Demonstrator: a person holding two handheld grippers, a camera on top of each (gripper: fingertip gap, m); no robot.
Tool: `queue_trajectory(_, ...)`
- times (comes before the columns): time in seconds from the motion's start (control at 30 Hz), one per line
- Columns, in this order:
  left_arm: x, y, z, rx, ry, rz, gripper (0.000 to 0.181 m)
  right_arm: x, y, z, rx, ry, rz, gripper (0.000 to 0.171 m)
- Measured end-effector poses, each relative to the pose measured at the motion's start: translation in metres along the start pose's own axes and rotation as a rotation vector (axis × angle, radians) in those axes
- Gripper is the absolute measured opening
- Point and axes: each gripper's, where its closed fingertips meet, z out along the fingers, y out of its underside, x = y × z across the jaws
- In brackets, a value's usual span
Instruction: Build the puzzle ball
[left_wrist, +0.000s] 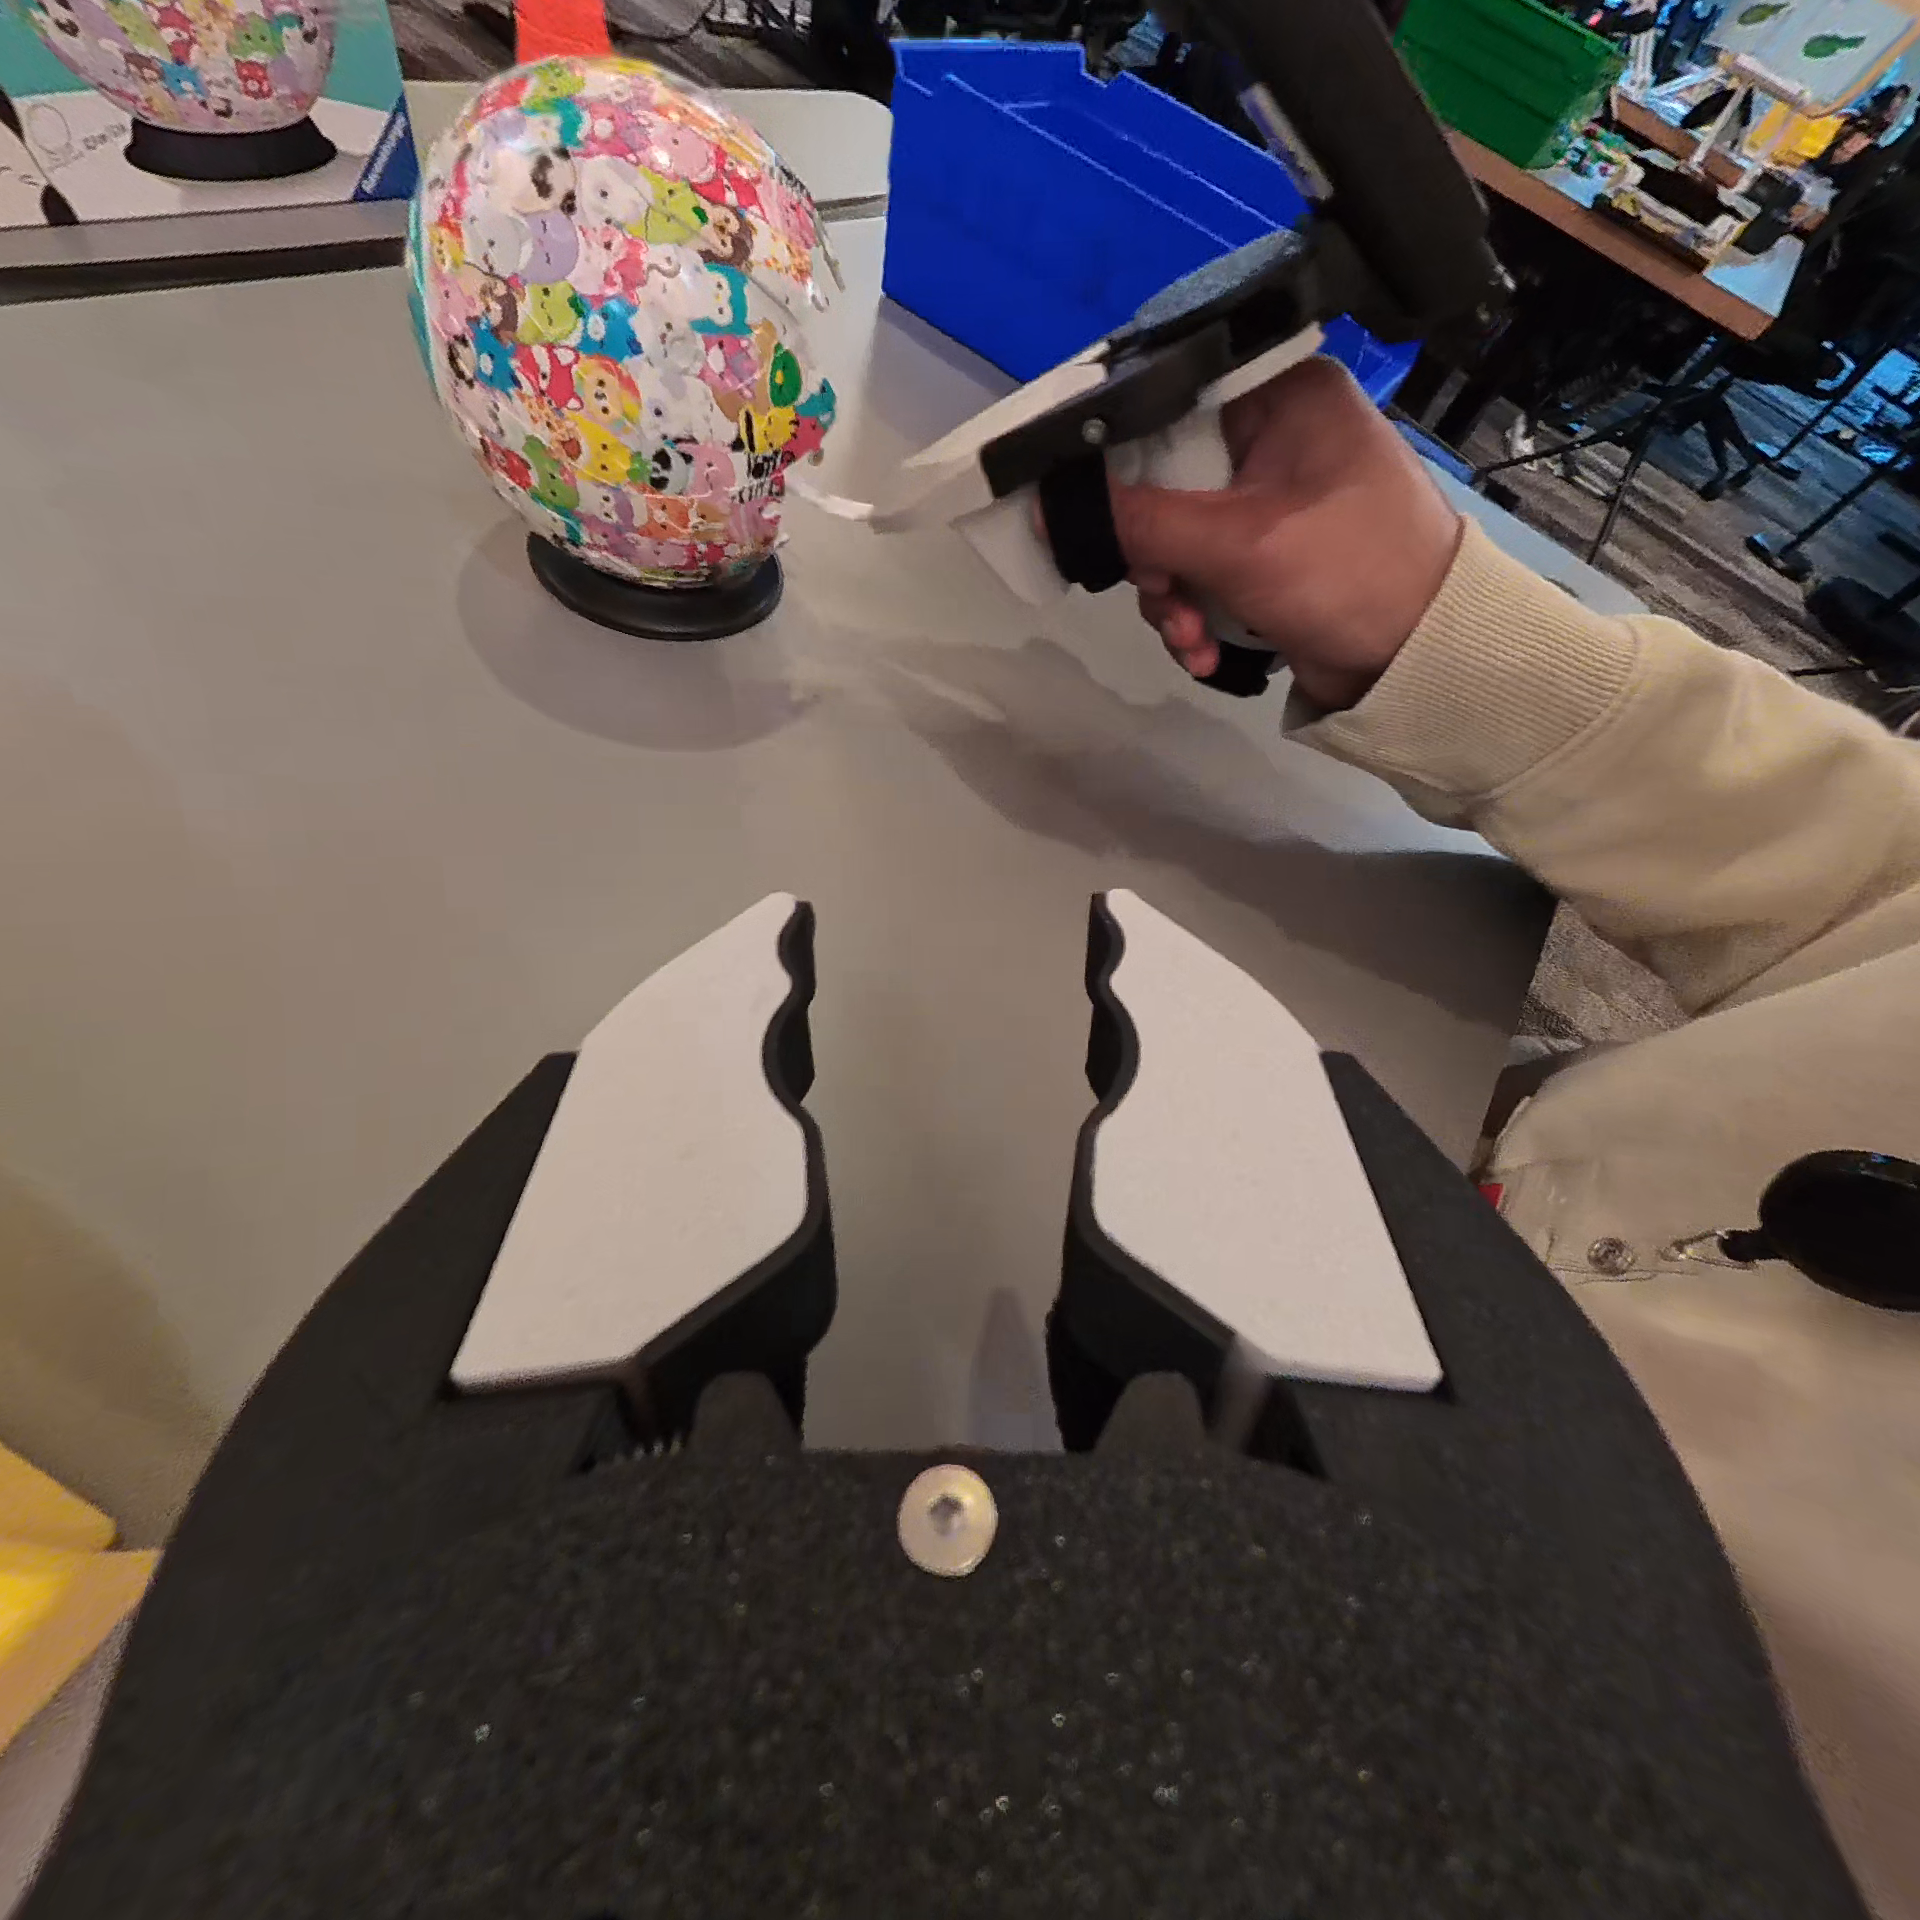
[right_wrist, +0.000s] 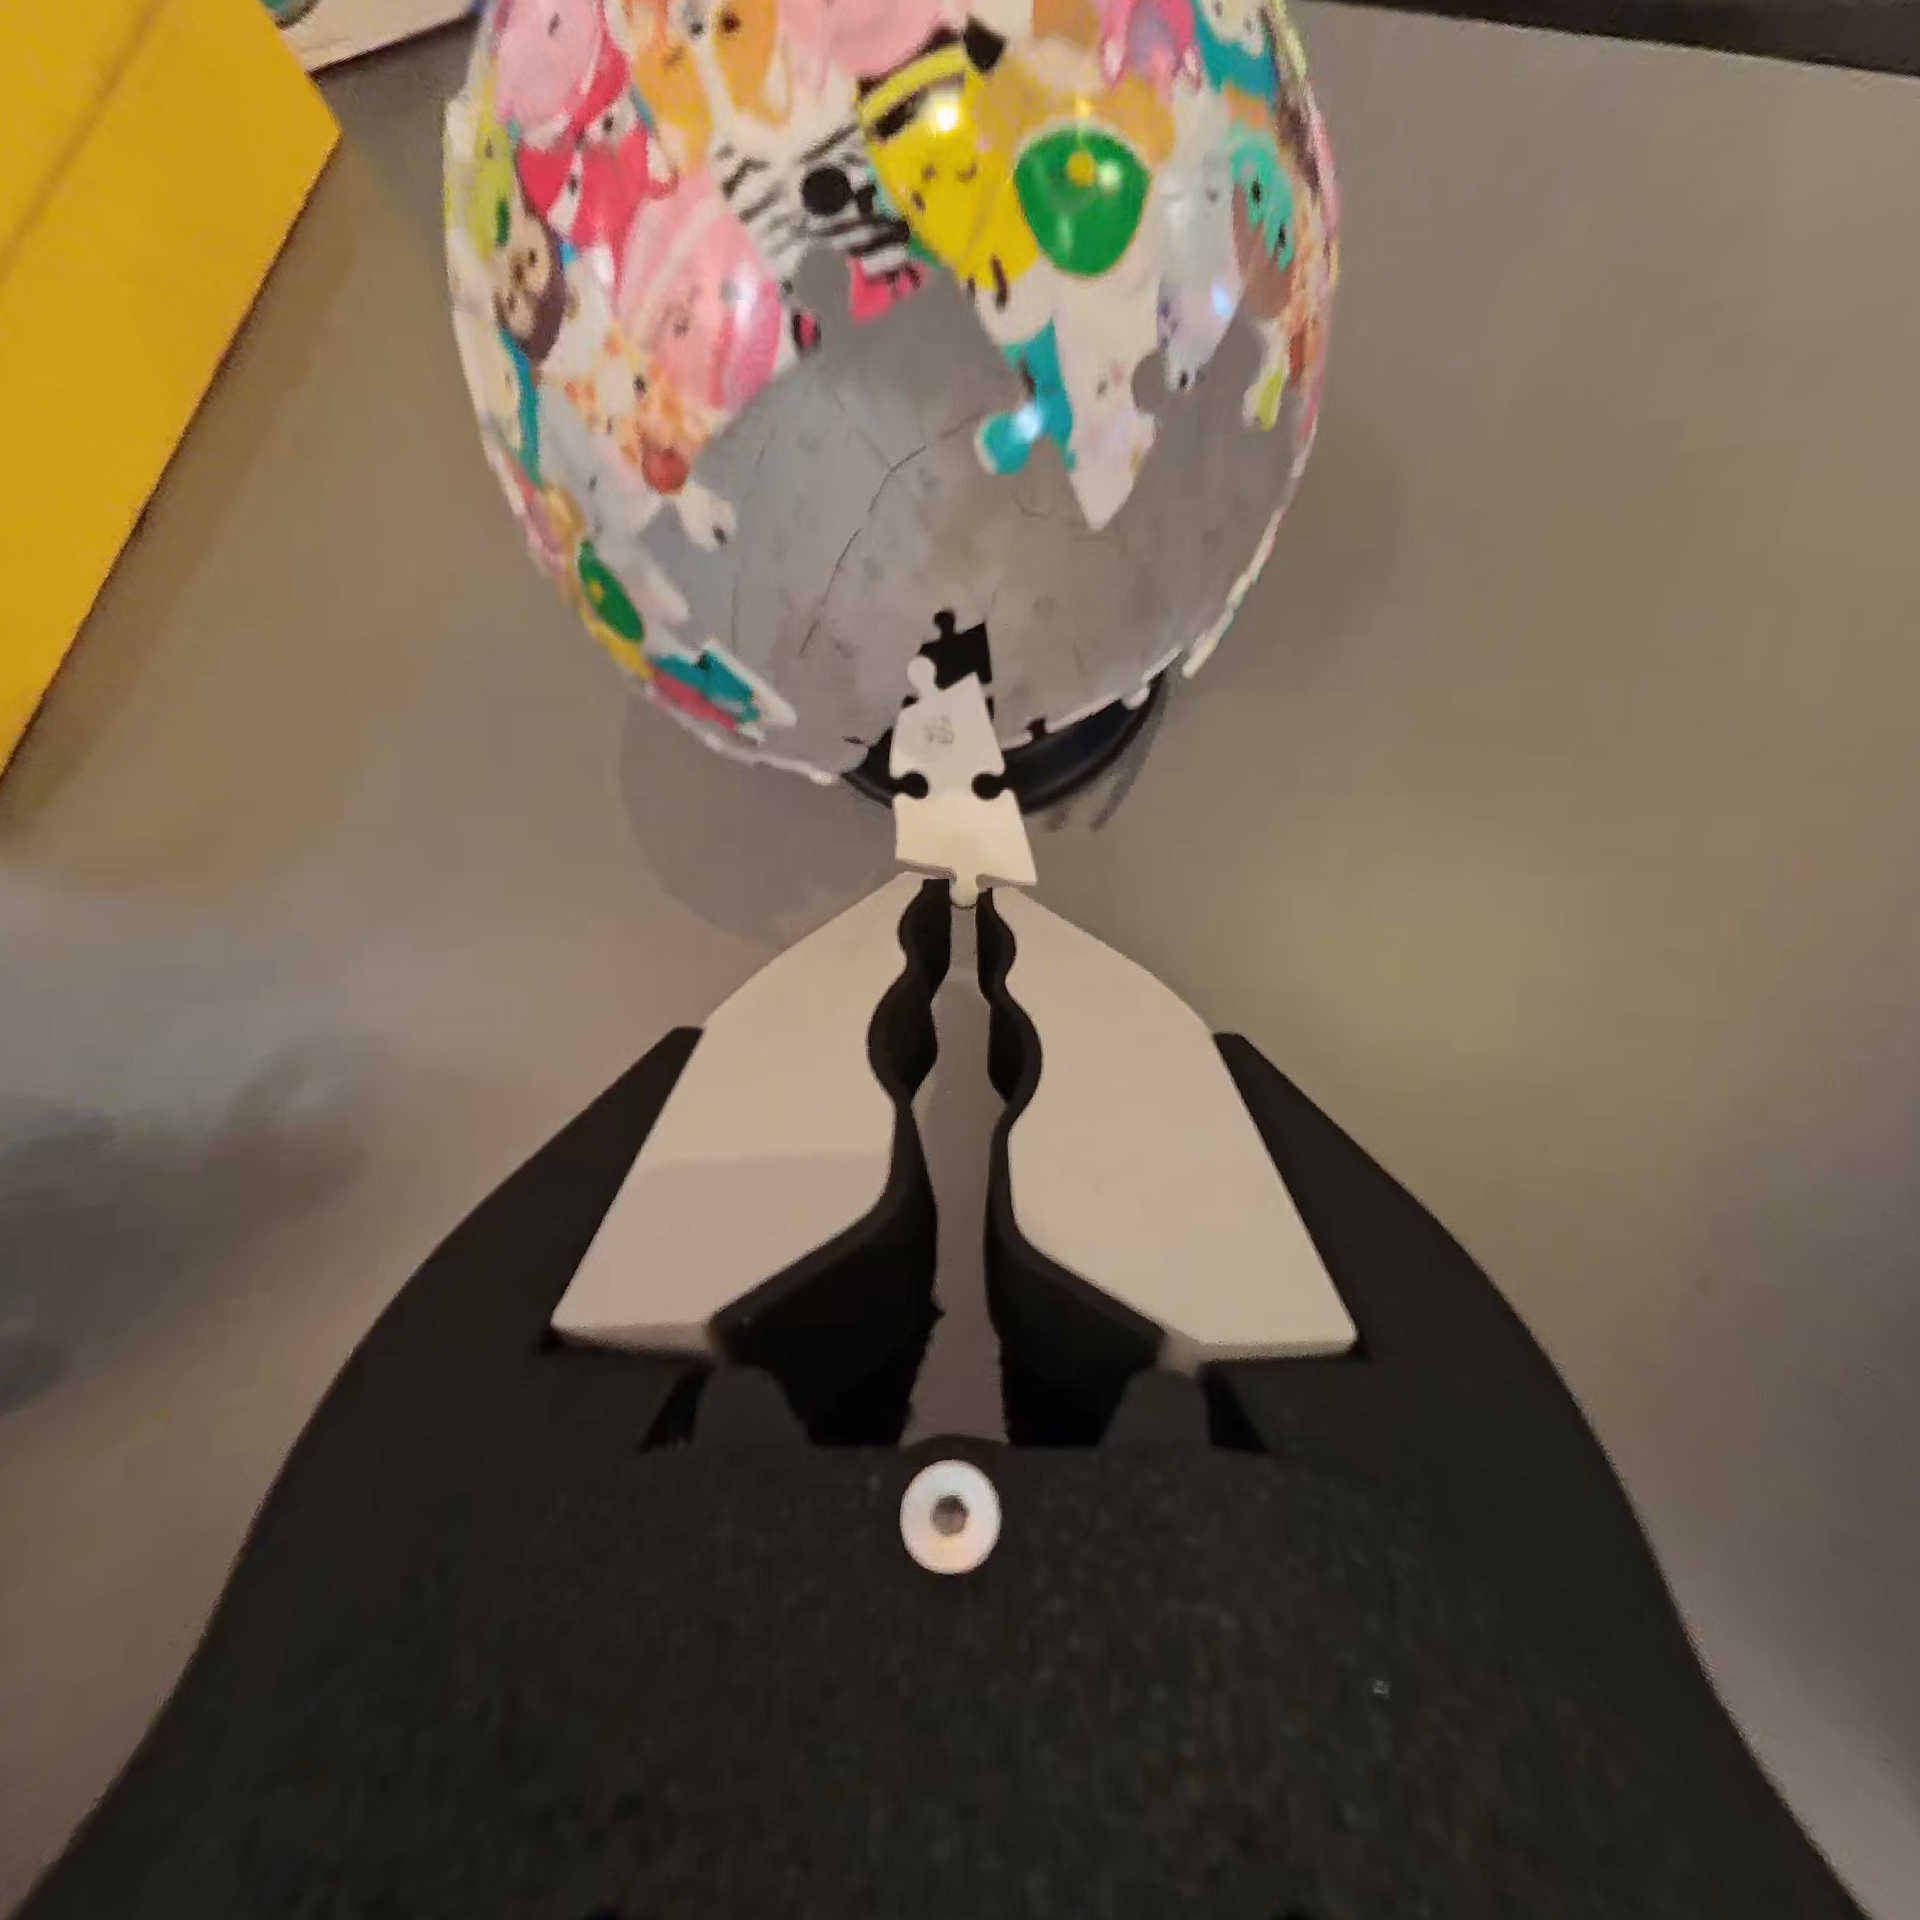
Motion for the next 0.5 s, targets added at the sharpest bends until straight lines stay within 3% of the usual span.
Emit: queue_trajectory(0.5,-0.010,-0.012,-0.007,-0.035,0.051,-0.023,0.049,-0.003,-0.008,0.040,-0.096,0.044,0.074,0.005)
